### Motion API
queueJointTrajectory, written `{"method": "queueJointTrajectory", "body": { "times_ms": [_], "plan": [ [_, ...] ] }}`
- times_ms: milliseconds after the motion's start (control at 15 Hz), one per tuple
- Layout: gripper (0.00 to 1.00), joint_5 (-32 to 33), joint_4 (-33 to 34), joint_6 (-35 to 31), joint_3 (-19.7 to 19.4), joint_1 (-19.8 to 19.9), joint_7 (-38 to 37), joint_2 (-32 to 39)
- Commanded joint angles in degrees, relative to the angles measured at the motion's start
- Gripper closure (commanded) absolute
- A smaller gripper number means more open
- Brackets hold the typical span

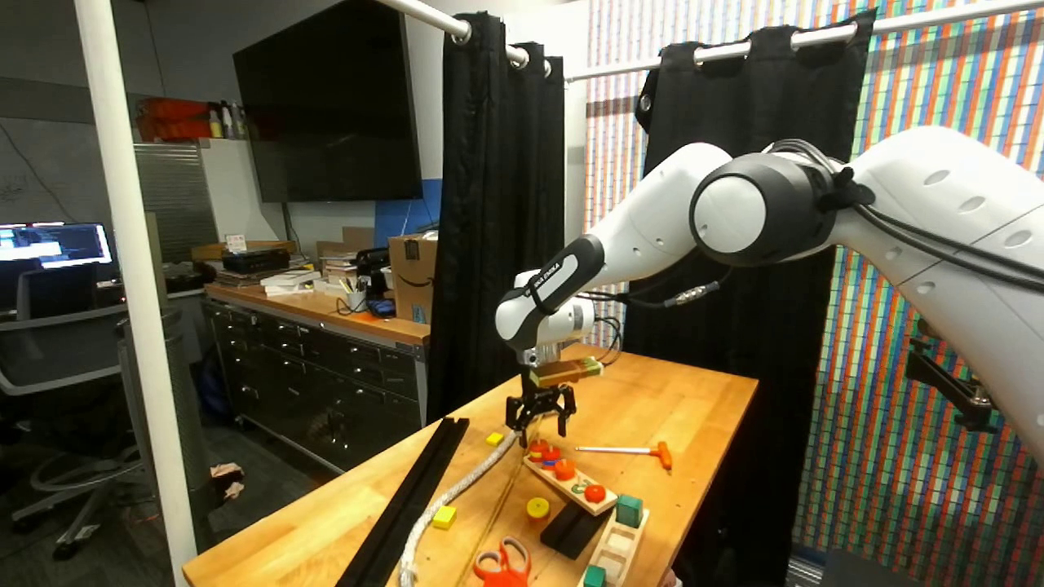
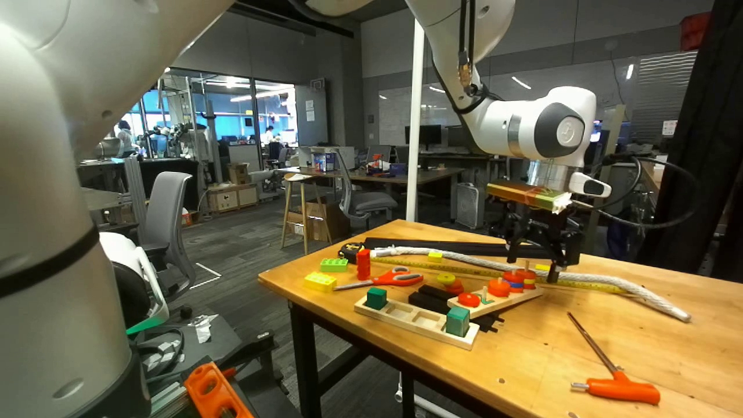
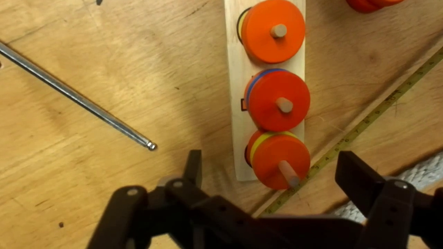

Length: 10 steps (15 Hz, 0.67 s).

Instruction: Pick up the orange object from the wooden object and put it on the table

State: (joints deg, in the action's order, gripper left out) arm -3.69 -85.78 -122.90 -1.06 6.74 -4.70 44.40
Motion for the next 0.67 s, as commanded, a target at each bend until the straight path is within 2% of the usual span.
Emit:
{"method": "queueJointTrajectory", "body": {
  "times_ms": [0,467,600],
  "plan": [
    [0.26,-1.46,3.34,1.64,0.19,0.30,1.56,1.59],
    [0.81,-1.24,3.41,1.22,0.08,0.07,1.46,1.55],
    [0.82,-0.73,2.77,0.78,-0.55,-0.54,0.04,0.87]
  ]
}}
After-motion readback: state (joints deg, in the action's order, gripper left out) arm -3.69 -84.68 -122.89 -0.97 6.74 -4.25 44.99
